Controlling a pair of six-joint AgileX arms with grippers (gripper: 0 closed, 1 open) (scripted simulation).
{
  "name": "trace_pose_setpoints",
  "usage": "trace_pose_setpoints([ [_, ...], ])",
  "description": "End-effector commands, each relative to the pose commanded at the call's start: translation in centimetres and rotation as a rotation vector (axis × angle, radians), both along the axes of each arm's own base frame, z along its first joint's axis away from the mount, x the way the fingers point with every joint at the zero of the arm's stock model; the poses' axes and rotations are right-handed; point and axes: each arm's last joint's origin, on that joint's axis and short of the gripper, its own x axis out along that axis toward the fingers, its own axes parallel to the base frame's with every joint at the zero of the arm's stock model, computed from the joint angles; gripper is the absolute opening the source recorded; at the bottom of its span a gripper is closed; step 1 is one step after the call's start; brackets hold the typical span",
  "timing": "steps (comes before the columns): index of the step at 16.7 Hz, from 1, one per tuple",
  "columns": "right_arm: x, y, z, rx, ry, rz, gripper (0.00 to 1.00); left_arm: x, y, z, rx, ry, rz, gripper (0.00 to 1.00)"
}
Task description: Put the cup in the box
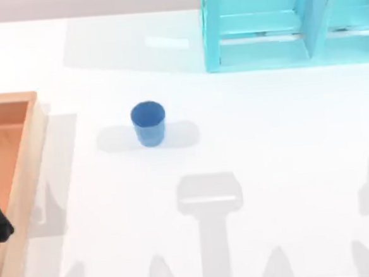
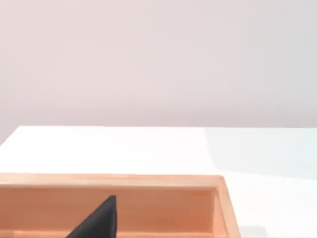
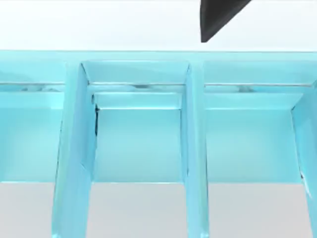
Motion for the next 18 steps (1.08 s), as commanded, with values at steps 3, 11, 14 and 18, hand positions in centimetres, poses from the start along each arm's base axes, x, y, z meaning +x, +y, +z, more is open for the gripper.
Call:
trace_pose_setpoints([
  [3,0.0,0.0,0.0,0.0,0.0,0.0,1.0,0.0,0.0,0.1,-0.002,0.006,-0.003,1.0],
  [11,0.0,0.0,0.0,0.0,0.0,0.0,1.0,2.5,-1.1,7.7,-0.095,0.265,-0.086,1.0],
  [14,0.0,0.0,0.0,0.0,0.0,0.0,1.0,6.6,-2.3,12.0,-0.135,0.437,-0.113,1.0],
  [18,0.0,0.0,0.0,0.0,0.0,0.0,1.0,13.6,-5.1,15.7,-0.171,0.665,-0.132,1.0],
])
